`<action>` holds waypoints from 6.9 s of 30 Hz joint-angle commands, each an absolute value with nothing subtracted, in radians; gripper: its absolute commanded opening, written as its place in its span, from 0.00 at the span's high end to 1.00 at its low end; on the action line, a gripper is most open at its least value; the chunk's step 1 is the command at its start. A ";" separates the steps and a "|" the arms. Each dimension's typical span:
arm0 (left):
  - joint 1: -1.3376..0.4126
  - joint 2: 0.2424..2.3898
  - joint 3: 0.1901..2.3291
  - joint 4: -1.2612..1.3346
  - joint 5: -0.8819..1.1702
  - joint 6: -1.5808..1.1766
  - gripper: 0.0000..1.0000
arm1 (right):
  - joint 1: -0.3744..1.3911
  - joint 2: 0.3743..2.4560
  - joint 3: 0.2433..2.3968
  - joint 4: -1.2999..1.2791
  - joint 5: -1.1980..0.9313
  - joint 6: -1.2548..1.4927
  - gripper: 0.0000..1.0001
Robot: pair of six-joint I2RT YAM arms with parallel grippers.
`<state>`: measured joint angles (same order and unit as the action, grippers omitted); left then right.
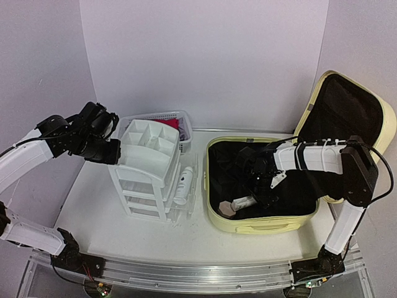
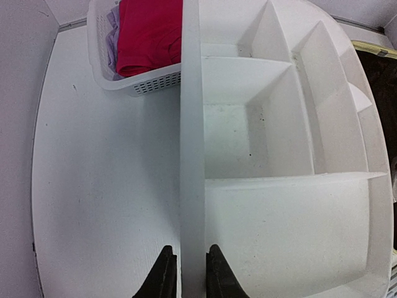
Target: Open, take out, and arrange the luggage
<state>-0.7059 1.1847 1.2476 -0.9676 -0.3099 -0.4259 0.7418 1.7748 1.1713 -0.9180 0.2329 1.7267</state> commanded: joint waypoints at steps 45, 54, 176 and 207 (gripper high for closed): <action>-0.704 1.187 1.241 -1.019 -0.282 -0.414 0.83 | 0.718 1.693 1.133 -0.839 0.272 1.738 0.32; -0.704 1.177 1.216 -1.021 -0.303 -0.419 0.83 | 0.718 1.800 1.176 -0.781 0.202 1.738 0.57; -0.704 1.153 1.217 -1.020 -0.298 -0.431 0.83 | 1.000 1.850 1.576 -0.615 0.222 0.742 0.38; -0.704 1.166 1.232 -1.018 -0.270 -0.432 0.84 | 1.001 2.094 1.616 -0.181 -0.042 0.913 1.00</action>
